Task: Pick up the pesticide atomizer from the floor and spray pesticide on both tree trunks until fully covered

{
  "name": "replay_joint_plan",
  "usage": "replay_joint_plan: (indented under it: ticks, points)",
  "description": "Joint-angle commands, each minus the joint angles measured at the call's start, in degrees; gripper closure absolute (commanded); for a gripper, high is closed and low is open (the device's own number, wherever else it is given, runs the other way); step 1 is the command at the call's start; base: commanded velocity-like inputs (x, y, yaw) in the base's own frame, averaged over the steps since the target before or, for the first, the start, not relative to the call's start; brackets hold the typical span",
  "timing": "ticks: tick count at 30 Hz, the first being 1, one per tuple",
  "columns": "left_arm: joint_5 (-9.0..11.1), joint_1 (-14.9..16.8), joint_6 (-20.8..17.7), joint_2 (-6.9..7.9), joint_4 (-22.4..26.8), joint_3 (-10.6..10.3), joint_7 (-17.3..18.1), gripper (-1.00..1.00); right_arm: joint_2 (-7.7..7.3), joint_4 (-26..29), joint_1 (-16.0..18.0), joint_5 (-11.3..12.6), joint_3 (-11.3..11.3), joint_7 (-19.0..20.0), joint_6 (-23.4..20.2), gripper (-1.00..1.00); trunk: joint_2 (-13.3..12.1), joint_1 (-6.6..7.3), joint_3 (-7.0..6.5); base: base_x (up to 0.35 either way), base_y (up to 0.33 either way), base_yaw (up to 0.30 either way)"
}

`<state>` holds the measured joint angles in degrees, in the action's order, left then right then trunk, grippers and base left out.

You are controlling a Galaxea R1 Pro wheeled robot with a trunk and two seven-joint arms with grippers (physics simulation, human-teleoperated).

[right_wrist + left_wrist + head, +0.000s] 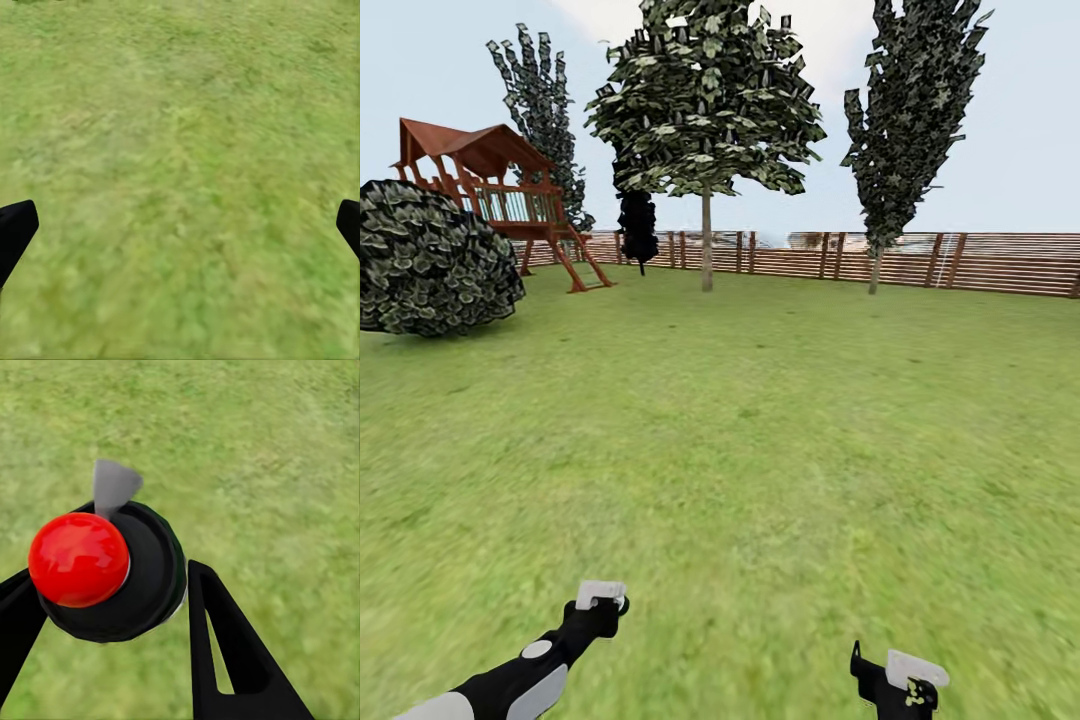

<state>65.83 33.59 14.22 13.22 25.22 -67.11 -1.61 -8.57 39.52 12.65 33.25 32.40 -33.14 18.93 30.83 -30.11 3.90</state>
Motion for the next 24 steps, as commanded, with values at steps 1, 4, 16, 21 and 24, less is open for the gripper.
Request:
replay_joint_plan:
  ticks: [1,4,16,21,24]
  points:
    - [0.53,0.09,0.29,0.05,0.09,-0.47,-0.15,1.0,-0.1,0.04,0.09,0.59,0.46,-0.34,0.33,-1.0,0.11,-0.06,0.11,0.334,0.0,-0.001]
    - [0.55,0.16,0.28,0.05,0.09,-0.47,-0.15,1.0,-0.11,0.05,0.09,0.59,0.43,-0.34,0.36,-1.0,0.11,-0.06,0.11,0.334,0.0,-0.001]
    - [0.54,0.22,0.34,0.05,0.09,-0.47,-0.15,1.0,-0.07,0.07,0.09,0.59,0.45,-0.34,0.38,-1.0,0.11,-0.06,0.11,0.334,0.0,0.0]
    - [0.54,0.2,0.37,0.05,0.1,-0.49,-0.13,1.0,-0.05,0.11,0.09,0.59,0.45,-0.34,0.36,-1.0,0.11,-0.06,0.11,0.334,0.0,0.0]
    - [0.53,0.14,0.37,0.05,0.09,-0.48,-0.14,1.0,-0.07,0.06,0.09,0.59,0.41,-0.34,0.35,-1.0,0.11,-0.06,0.11,0.334,0.0,0.0]
